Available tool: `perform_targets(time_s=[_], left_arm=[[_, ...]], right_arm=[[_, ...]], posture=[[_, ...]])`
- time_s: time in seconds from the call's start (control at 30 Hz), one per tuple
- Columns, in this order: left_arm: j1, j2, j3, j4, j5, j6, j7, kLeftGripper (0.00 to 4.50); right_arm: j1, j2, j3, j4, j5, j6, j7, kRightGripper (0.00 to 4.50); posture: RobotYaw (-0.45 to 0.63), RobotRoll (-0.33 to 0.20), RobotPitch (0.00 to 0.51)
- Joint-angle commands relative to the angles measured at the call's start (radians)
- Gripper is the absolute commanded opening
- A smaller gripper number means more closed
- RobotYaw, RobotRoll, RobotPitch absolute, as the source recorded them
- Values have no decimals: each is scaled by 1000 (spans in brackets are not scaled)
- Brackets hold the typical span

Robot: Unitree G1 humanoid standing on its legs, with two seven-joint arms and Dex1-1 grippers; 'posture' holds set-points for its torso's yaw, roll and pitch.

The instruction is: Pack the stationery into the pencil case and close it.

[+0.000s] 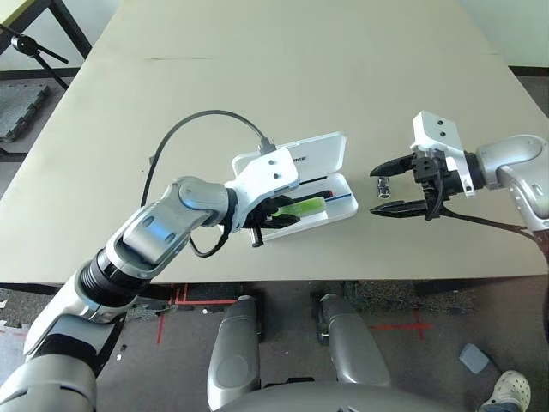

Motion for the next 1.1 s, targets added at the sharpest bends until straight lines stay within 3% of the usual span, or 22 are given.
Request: perform_targets(time_s=[0.03,0.33,0.53,0.67,0.87,1.1], left_arm=[[8,1,-17,-4,15,-7,-16,1089],[55,50,24,-43,6,-18,-45,4455],[164,135,173,-114,-61,-92,-106,4486],[274,188,343,-138,-128,-197,-168,4486],[382,257,509,-126,-156,-252,-192,4486],[400,247,518,-133,-158,-251,-165,4486]], right_arm=[[4,-6,-15,-11,-1,-2,1,4500],[-5,-18,-30,20,-4,-11,-1,4500],[-12,-42,-96,32,17,55,-34,4500],[-32,-60,-128,33,-21,200,-165,4500],[-59,28,-188,10,-18,413,-403,4500],[-105,240,-281,-19,-22,694,-731,4500]], posture=[[-16,0,230],[-15,0,227],[-18,0,224],[-22,0,223],[-17,0,229],[-10,0,238]])
